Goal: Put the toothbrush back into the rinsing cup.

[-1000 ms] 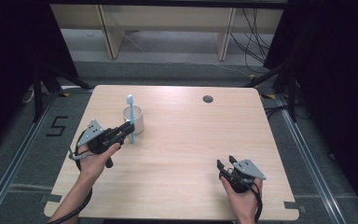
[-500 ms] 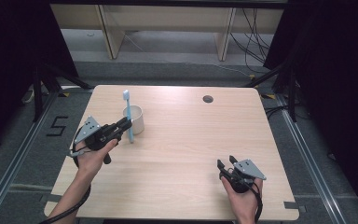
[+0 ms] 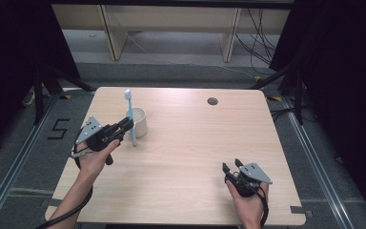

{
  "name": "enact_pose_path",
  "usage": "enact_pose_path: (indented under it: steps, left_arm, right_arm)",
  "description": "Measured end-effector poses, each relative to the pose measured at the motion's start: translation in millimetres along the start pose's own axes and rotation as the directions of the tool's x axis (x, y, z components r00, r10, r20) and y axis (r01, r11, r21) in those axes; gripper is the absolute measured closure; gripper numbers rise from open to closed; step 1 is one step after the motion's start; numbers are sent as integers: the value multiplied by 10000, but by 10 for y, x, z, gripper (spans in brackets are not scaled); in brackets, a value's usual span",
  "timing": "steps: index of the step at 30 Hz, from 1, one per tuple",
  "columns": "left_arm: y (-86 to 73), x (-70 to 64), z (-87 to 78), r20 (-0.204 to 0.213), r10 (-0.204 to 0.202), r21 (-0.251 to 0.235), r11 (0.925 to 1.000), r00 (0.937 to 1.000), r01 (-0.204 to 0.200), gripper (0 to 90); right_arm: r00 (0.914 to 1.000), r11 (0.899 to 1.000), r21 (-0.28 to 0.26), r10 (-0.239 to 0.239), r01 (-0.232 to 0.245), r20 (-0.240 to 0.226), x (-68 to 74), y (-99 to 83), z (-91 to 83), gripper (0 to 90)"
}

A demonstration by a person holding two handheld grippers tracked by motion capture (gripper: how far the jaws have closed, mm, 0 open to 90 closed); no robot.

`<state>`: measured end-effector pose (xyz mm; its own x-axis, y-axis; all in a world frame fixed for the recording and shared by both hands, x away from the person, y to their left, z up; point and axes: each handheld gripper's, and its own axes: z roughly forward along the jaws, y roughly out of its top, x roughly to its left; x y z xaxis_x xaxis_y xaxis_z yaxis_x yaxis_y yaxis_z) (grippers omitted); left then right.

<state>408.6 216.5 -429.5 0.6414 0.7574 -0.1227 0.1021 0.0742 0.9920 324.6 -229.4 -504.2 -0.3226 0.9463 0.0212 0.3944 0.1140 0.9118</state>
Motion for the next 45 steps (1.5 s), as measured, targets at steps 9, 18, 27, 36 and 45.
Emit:
enact_pose_path:
  steps: [9, 18, 27, 36, 45]
  left_arm:
    - [7, 34, 28, -67, 58, -71, 10000, 10000, -58, 783]
    - [35, 87, 63, -176, 63, -170, 9998, 9998, -66, 783]
    - [28, 158, 93, -360, 53, -206, 9998, 9993, -61, 783]
    - [42, 179, 132, -441, 105, -271, 9996, 9990, -118, 783]
    - [50, 197, 158, -543, 220, -342, 9991, 9983, -238, 783]
  right_arm:
    - [9999, 9999, -39, -100, 100, 87, -15, 0, 4, 485]
    - [10000, 9998, -179, -7, 9, 88, -21, 3, 6, 484]
    - [9999, 9998, -213, -58, 60, 94, -24, -1, 13, 485]
    - [9998, 9997, -169, 169, -171, -108, -22, -8, 18, 484]
    - [9996, 9995, -80, 298, -297, 34, -15, -10, 3, 483]
